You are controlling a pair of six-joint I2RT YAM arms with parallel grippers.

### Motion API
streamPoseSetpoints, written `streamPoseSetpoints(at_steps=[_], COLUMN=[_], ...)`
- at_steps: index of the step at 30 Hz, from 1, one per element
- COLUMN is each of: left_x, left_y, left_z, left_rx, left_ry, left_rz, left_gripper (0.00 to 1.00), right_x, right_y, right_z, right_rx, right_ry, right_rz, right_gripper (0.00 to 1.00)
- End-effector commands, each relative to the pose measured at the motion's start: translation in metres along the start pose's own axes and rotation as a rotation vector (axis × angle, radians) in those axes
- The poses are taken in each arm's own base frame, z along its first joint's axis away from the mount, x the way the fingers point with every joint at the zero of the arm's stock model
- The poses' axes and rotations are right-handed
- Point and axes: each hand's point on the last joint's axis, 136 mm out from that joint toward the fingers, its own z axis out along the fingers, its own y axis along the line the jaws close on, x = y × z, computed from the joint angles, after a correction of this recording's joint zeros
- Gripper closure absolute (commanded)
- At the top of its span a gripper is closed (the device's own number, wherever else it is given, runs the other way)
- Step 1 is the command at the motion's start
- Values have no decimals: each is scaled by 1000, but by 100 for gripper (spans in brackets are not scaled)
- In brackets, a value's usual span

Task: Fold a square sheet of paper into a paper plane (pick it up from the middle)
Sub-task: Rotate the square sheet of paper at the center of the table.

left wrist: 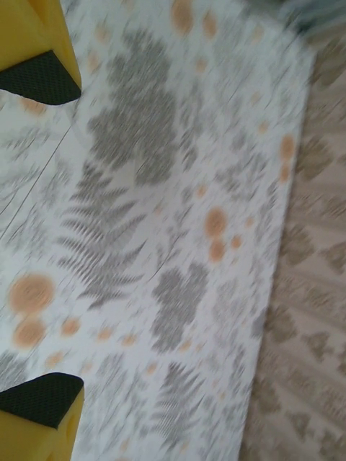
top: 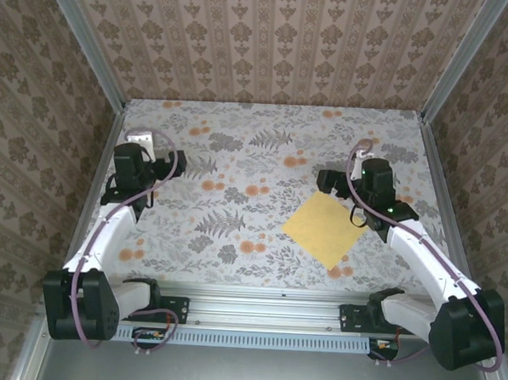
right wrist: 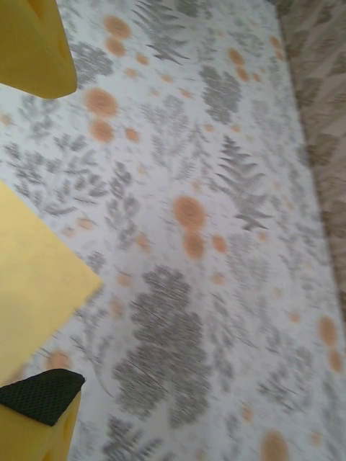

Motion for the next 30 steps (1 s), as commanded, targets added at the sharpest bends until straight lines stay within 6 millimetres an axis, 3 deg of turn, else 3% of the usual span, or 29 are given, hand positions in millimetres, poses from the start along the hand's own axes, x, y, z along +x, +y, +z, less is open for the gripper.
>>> streamPoseSetpoints(at_steps=[1,9,14,20,30], left_x=[36,60,81,94,105], left_y=[-38,-98,-128,-141,-152], left_z=[-12,-28,-35,-36,-33], left_rx=[182,412,536,599,646], left_ry=[204,390,501,541,579], left_rz=[-145,-196,-206,-201,-201], left_gripper=[0,0,0,0,0], right_x=[29,78,108,130,143], right_y=[0,5,3,-4,-10], right_z=[-17,-29,-26,-15,21], right_rx=[68,197,312,452,567], right_ry=[132,326,396,423,421], right_rz=[59,148,204,339,419], right_gripper=[0,0,0,0,0])
